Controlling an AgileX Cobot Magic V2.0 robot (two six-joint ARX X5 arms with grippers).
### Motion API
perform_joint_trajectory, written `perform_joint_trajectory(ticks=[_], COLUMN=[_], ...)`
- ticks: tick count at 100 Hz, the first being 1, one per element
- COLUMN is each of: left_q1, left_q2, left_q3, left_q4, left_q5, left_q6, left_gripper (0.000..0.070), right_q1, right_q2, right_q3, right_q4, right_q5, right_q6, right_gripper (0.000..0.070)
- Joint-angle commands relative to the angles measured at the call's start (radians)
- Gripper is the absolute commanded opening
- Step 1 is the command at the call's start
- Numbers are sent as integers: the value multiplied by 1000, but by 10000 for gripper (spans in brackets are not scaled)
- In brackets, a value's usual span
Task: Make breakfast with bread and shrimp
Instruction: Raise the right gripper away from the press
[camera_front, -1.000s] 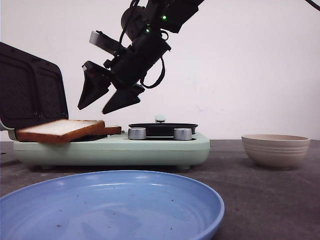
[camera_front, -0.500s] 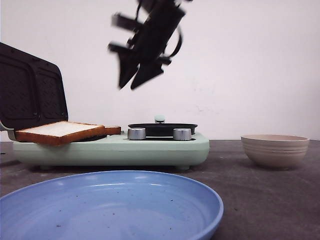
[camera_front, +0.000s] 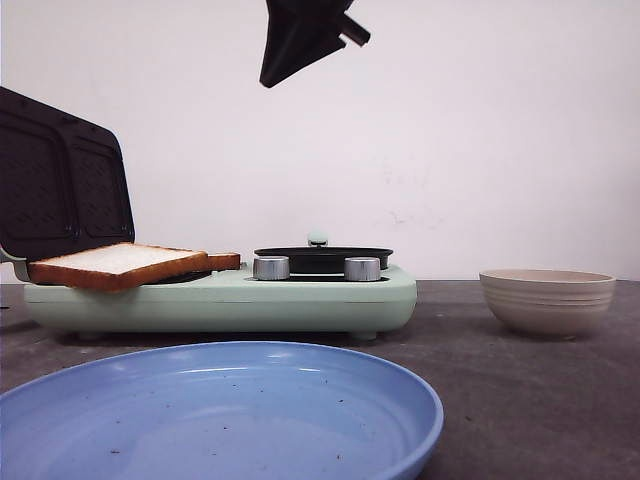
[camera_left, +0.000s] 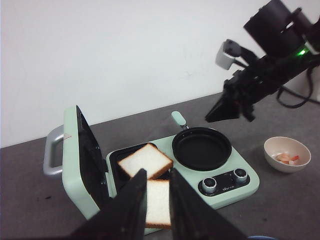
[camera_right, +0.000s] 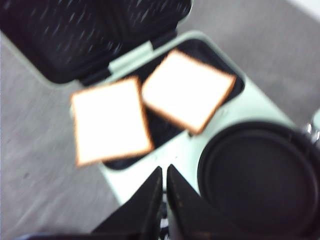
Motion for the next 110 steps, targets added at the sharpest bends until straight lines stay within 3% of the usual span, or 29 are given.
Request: perform_joint_trajectory(ticks=[1,15,27,40,74,92,110], left_q1=[-7,-7,-7,-7,-6,-6,-5], left_q2=[9,9,9,9,43,110,187], left_q3=[12,12,12,12,3,-32,-124], left_q4=[-2,-12,-12,-11,89,126,265], left_q5=[-3,-3,-3,-3,-60,-59,-58], left_q6=[-14,-34,-34,-34,-29,-29,-25], left_gripper=[0,0,0,0,0,0,0], right_q1=[4,4,-1,-6,-11,-11,-11], right_q2=[-39,-142,-278,-505,-1274,-1585,-1750], right_q3=[24,8,-65,-292,-1180,-1445,-1542], right_q4=[-34,-121,-99,45,558,634,632], right_q5=[22,95,106,143,217,224,254], right_q6=[12,12,11,11,68,121,231], right_gripper=[2,2,2,2,2,2,2])
